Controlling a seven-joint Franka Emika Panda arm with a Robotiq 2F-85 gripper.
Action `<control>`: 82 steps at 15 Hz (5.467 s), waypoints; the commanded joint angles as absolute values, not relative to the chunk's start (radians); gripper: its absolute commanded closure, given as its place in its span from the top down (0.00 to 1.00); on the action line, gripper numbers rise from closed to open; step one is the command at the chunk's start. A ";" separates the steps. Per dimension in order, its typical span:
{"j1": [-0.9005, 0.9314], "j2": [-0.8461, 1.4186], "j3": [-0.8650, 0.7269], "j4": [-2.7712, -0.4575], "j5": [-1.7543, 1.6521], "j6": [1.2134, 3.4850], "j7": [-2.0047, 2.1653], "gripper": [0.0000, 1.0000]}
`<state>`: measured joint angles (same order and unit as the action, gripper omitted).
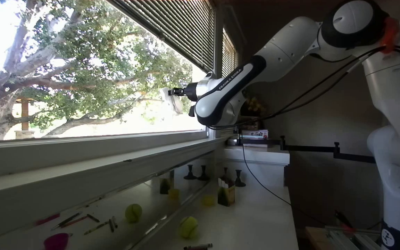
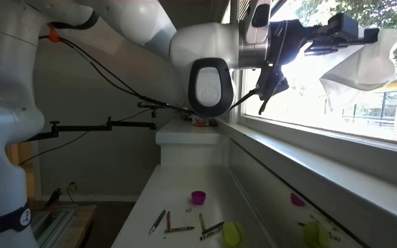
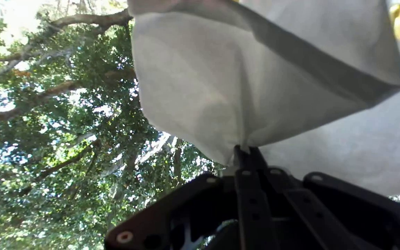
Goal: Use the tissue to wipe the window
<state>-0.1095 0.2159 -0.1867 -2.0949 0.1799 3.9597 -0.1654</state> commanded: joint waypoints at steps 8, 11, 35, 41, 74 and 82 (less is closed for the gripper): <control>-0.071 0.210 -0.123 -1.956 0.186 3.903 -0.151 0.00; -0.069 0.227 -0.113 -1.962 0.175 3.893 -0.143 0.00; -0.050 0.185 -0.054 -2.158 0.154 3.768 -0.078 0.00; -0.032 0.097 -0.038 -2.240 0.133 3.641 -0.075 0.00; 0.152 -0.320 -0.358 -2.613 0.096 2.874 -0.074 0.00; 0.110 -0.241 -0.395 -2.655 0.195 2.884 -0.078 0.00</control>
